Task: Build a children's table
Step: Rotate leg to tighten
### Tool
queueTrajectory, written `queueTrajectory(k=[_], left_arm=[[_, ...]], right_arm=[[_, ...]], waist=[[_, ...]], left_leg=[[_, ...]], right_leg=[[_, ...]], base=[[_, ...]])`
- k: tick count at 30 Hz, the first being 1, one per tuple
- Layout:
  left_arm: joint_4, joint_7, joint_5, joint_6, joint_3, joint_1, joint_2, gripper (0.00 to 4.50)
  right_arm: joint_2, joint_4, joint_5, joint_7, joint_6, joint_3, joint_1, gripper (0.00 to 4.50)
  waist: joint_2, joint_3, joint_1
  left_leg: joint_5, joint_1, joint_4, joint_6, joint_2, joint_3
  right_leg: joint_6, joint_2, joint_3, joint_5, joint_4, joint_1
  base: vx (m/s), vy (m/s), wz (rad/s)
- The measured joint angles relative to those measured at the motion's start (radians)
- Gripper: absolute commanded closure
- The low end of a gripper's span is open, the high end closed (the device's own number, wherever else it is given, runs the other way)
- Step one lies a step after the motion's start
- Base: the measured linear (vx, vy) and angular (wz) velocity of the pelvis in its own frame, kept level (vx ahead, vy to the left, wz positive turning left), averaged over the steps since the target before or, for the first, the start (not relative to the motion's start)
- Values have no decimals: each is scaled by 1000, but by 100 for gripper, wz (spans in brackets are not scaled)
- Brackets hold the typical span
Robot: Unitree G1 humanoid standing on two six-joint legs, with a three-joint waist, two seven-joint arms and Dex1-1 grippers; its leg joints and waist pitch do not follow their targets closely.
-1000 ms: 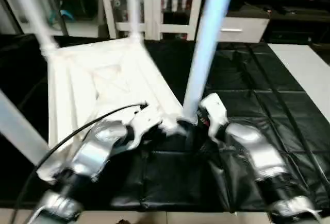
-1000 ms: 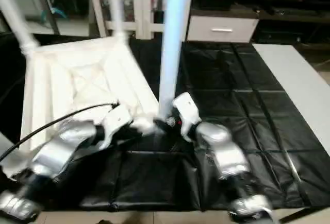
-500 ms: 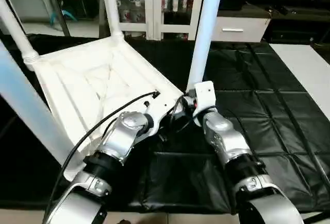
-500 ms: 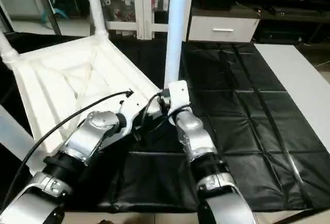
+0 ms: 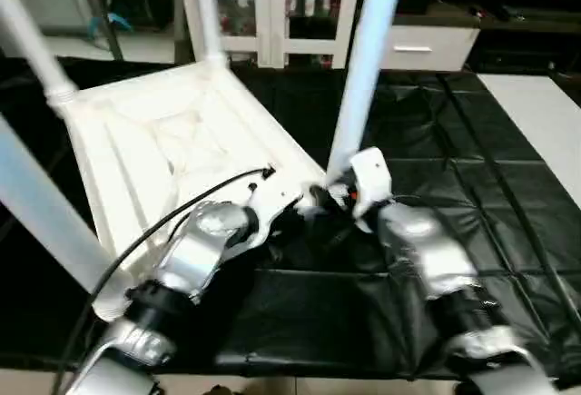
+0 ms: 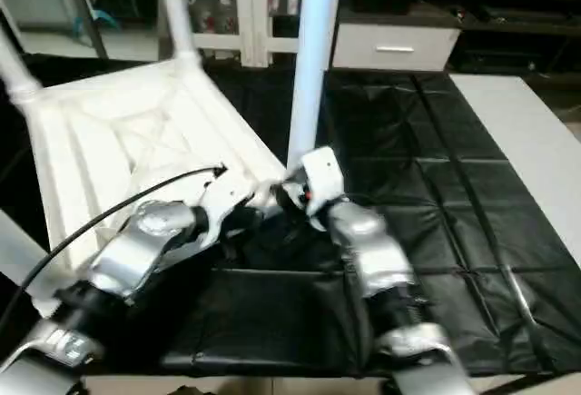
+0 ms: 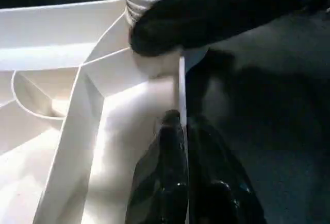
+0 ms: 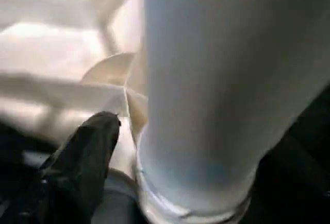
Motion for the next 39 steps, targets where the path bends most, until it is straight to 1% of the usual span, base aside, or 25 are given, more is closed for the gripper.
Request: queueTrajectory(k=[2, 5, 9, 12, 15, 20, 21, 23, 25, 29, 30, 31, 32, 34, 35, 36, 39], left_arm=[[-48, -59, -17, -2, -11, 23, 35, 450], [-96, -107, -26, 4, -24, 43, 75, 450], [-118, -123, -29, 10, -28, 52, 83, 450], [-141, -125, -31, 19, -28, 60, 88, 450], [-163, -135, -41, 32, -30, 69, 101, 450], [-191, -147, -45, 46, -35, 83, 117, 450], [-192, -148, -46, 46, -36, 85, 118, 450], [-192, -148, -46, 46, -36, 85, 118, 450], [-192, -148, -46, 46, -37, 85, 119, 450], [-192, -148, -47, 48, -38, 85, 120, 450], [-193, -148, -47, 49, -38, 85, 120, 450], [-193, -148, -47, 49, -38, 85, 120, 450], [-193, -148, -48, 49, -39, 85, 120, 450], [-193, -148, -48, 51, -38, 86, 121, 450], [-193, -148, -48, 53, -38, 86, 121, 450], [-193, -148, -48, 53, -38, 86, 121, 450], [-194, -145, -50, 57, -37, 86, 116, 450]], right_arm=[[-92, -48, 8, 114, 29, 24, 13, 47], [-156, -80, 17, 227, 49, 56, 13, 47], [-182, -82, 23, 284, 57, 59, 12, 47], [-207, -78, 24, 331, 69, 71, -8, 47], [-227, -79, 36, 375, 100, 80, -20, 47], [-235, -79, 41, 413, 117, 88, -23, 47], [-235, -79, 41, 416, 119, 88, -23, 62], [-235, -79, 42, 417, 120, 89, -23, 62], [-233, -79, 42, 418, 120, 90, -23, 90], [-230, -79, 45, 427, 120, 92, -23, 107], [-230, -79, 45, 427, 120, 93, -23, 130], [-230, -79, 45, 428, 120, 93, -23, 130], [-228, -79, 46, 428, 117, 92, -23, 142], [-224, -79, 46, 427, 112, 92, -23, 147], [-223, -79, 44, 427, 110, 92, -23, 163], [-222, -79, 44, 427, 110, 92, -23, 163], [-209, -72, 45, 422, 103, 88, -22, 176]], waist=[[-4, 2, 10], [-5, 3, 10], [-6, 4, 9], [-6, 4, 10], [-7, 4, 11], [-7, 4, 13], [-7, 4, 13], [-7, 4, 13], [-7, 4, 13], [-7, 4, 13], [-7, 4, 12], [-7, 4, 12], [-7, 4, 12], [-7, 4, 9], [-7, 4, 8], [-7, 4, 8], [-11, 5, 7]], left_leg=[[0, -1, 0, 0, 0, 0], [-1, -3, 2, 1, 0, 0], [-1, -5, 2, 2, 0, 0], [0, -8, 3, 3, 0, 0], [2, -10, 4, 7, 0, 0], [2, -10, 5, 6, 0, 0], [2, -10, 5, 6, 0, 0], [2, -10, 6, 6, 0, 0], [2, -10, 6, 6, 0, 0], [2, -10, 7, 6, 0, 0], [2, -10, 7, 6, 0, 0], [2, -10, 7, 6, 0, 0], [2, -10, 7, 6, 0, 0], [2, -10, 8, 6, 0, 0], [2, -9, 8, 6, 1, 0], [2, -9, 8, 6, 1, 0], [2, -9, 9, 6, 1, 0]], right_leg=[[0, 0, 0, 0, -1, -1], [0, 0, 1, 0, -1, -2], [0, 0, 1, 0, 0, -4], [0, 0, 1, 0, 1, -7], [0, 0, 1, 0, 2, -9], [0, 0, 1, 0, 3, -9], [0, 0, 1, 0, 3, -9], [-1, 0, 1, 1, 3, -9], [-1, 0, 1, 1, 4, -9], [-1, 0, 1, 1, 4, -9], [-1, 0, 1, 1, 4, -9], [-1, 0, 1, 1, 4, -9], [-1, 0, 1, 1, 5, -9], [-1, 0, 1, 1, 5, -9], [-1, 0, 1, 1, 6, -9], [-1, 0, 1, 1, 6, -9], [-1, 0, 1, 1, 8, -9]], base=[[0, 0, 0], [0, 0, 0], [0, 0, 0], [0, 0, 0], [0, 0, 0], [0, 0, 0], [0, 0, 0], [0, 0, 0], [0, 0, 0], [0, 0, 0], [0, 0, 0], [0, 0, 0], [0, 0, 0], [0, 0, 0], [0, 0, 0], [0, 0, 0], [0, 0, 0]])
